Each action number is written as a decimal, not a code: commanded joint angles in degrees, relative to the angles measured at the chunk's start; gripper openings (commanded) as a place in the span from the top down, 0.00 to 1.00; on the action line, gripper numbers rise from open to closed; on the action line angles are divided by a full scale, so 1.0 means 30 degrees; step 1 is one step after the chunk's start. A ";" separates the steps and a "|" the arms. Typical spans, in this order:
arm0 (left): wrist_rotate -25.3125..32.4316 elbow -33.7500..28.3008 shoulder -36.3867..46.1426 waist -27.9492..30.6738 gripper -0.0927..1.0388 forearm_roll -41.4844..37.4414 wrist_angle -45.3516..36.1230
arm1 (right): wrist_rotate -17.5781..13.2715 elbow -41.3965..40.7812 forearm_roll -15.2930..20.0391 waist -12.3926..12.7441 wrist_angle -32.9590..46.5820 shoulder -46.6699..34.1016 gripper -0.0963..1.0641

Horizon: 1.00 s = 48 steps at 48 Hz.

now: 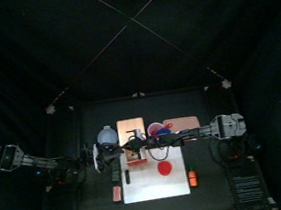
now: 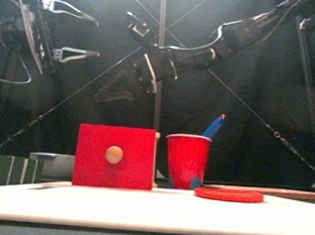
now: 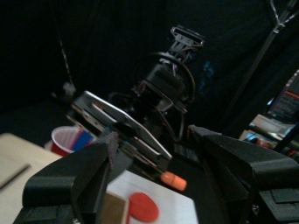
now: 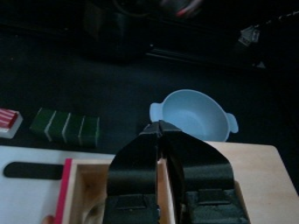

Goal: Get the cutter from the drawer then cut the dough then place the extra dough in the bowl
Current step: Place the cutter on the board

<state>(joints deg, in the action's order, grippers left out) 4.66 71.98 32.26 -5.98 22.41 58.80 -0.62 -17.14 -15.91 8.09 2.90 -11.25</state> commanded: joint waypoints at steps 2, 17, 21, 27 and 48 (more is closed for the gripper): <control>0.1465 -0.0117 0.0234 0.0381 0.06 -0.0674 0.0146 | 0.0234 0.0029 0.1084 -0.0117 -0.2520 0.1348 0.88; 0.2080 0.0088 0.0234 0.0645 0.06 -0.0967 0.0146 | 0.0176 -0.0176 0.1318 -0.0703 -0.4219 0.1318 0.50; 0.2109 0.0088 0.0234 0.0645 0.06 -0.1084 0.0146 | 0.0205 -0.0176 0.1289 -0.0791 -0.4365 0.1201 0.42; 0.2109 0.0117 0.0234 0.0645 0.06 -0.1494 0.0146 | 0.0059 -0.0176 0.1377 -0.0879 -0.4453 0.1055 0.34; 0.1992 0.0410 0.0234 0.1084 0.06 -0.1348 0.0146 | 0.0176 0.0059 0.2812 -0.0791 -0.5654 0.0439 0.31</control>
<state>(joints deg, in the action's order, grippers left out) 10.72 73.83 32.96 -3.25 18.19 58.80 -0.26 -18.28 -8.88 5.45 -13.89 -10.81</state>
